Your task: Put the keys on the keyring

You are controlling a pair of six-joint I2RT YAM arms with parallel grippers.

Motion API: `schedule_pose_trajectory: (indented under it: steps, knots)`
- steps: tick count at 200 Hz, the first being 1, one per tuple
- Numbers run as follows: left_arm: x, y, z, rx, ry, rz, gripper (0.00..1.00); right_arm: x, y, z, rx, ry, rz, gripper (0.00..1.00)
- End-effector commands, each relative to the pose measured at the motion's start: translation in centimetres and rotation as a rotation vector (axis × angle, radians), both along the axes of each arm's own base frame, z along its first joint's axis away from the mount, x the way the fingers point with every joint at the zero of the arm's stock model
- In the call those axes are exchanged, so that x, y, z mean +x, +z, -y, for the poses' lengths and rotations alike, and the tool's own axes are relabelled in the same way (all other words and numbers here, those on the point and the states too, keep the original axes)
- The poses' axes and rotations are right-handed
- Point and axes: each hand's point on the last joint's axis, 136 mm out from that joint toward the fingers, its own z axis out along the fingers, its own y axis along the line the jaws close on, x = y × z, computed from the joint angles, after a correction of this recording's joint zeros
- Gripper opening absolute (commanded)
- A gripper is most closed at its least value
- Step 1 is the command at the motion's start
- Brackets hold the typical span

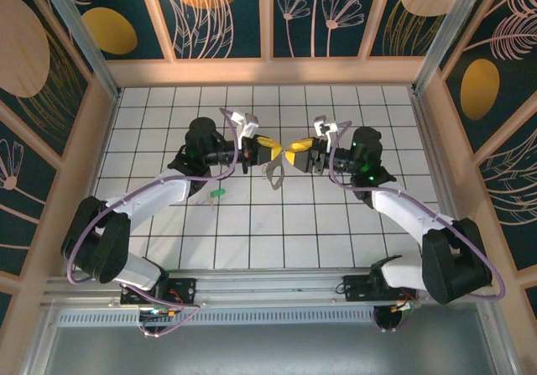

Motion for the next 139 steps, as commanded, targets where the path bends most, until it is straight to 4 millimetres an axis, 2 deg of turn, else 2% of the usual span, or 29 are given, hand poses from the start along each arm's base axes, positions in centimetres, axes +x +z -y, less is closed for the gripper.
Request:
schedule_pose_trajectory:
  steps: [1,42,72,101,128,139]
  knots:
    - [-0.5,1.5,0.5,-0.026,-0.037,0.036,0.00,-0.3,2.1,-0.6,0.023,0.036,0.079,0.45]
    - [-0.7,1.3,0.6,-0.021,-0.046,0.030,0.00,-0.4,2.2,-1.0,0.022,0.053,0.079,0.43]
    - [-0.8,1.3,0.6,-0.021,-0.049,0.034,0.00,-0.6,2.2,-1.4,0.014,0.072,0.081,0.36]
    - [-0.8,1.4,0.7,-0.021,-0.051,0.037,0.00,-0.8,2.1,-1.6,0.009,0.080,0.083,0.22]
    - [-0.9,1.2,0.8,-0.018,-0.056,0.034,0.00,-0.8,2.1,-1.5,0.005,0.080,0.083,0.00]
    - [-0.9,1.2,0.8,-0.018,-0.054,0.032,0.00,-0.9,2.1,-1.5,0.005,0.080,0.086,0.00]
